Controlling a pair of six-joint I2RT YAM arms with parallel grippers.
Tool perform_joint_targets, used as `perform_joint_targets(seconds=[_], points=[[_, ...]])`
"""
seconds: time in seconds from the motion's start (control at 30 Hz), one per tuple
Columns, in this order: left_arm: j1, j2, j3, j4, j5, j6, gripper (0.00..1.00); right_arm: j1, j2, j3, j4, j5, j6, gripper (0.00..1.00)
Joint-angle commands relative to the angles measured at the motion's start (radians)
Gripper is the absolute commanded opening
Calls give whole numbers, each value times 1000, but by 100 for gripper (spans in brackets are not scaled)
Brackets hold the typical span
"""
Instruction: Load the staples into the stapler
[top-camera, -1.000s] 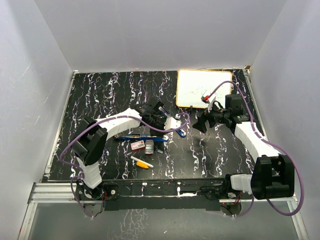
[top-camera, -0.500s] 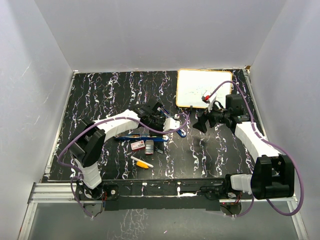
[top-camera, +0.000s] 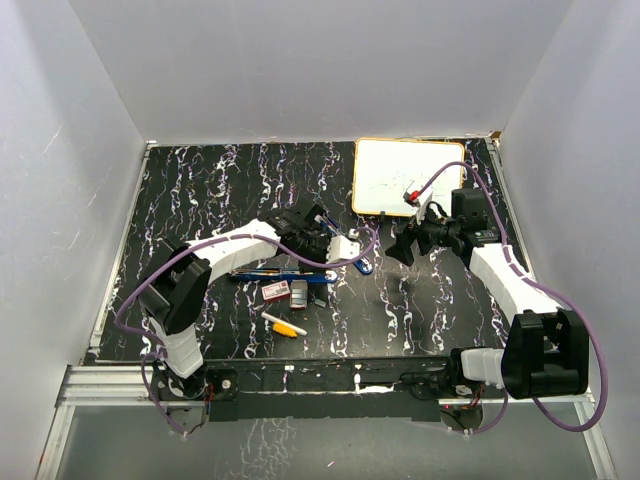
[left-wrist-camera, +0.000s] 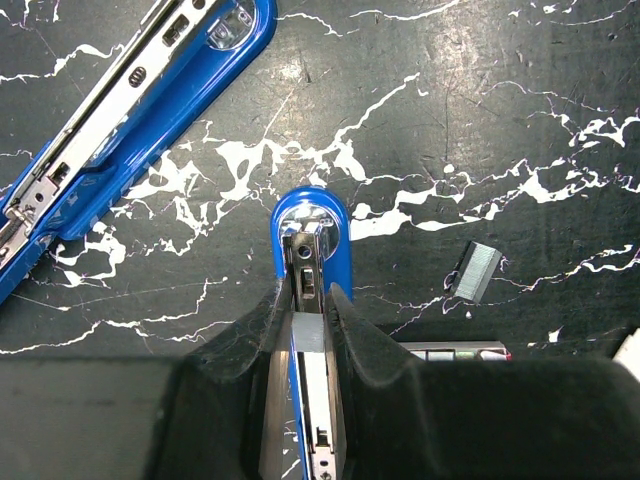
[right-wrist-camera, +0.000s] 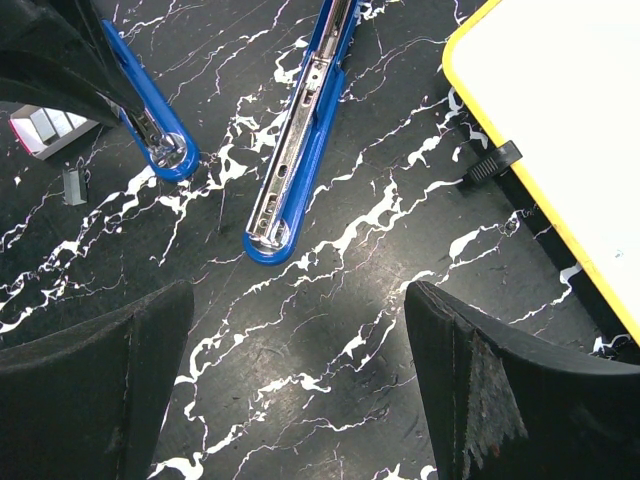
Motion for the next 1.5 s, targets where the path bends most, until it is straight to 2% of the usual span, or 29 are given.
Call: perform_joint_targets(seconds=[0.0,0.37,1.03,1.13,1.23,1.37,1.47], points=[[-1,-42,-23,-30,17,15,0,-8,-23,3,52,-23,11,90],[11,-78,-42,-15,63,18,0,-8,-22,3,52,-24,11,90],[27,-153,53,-94,57,-56,0,6,-29,1,92,-52,81,90],[81,-193,60,-115,60,-95,0,90,2,31,86,-26,66,90],[184,-262,38,-121,84,-162,0,232,63,84,81,54,35,90],[331,-385,-27,-85,75,-276,0,403,195,155,99,88,19,88],[421,-466,-60,-57,44,-354,0,486,311,210,105,109,-14,88]])
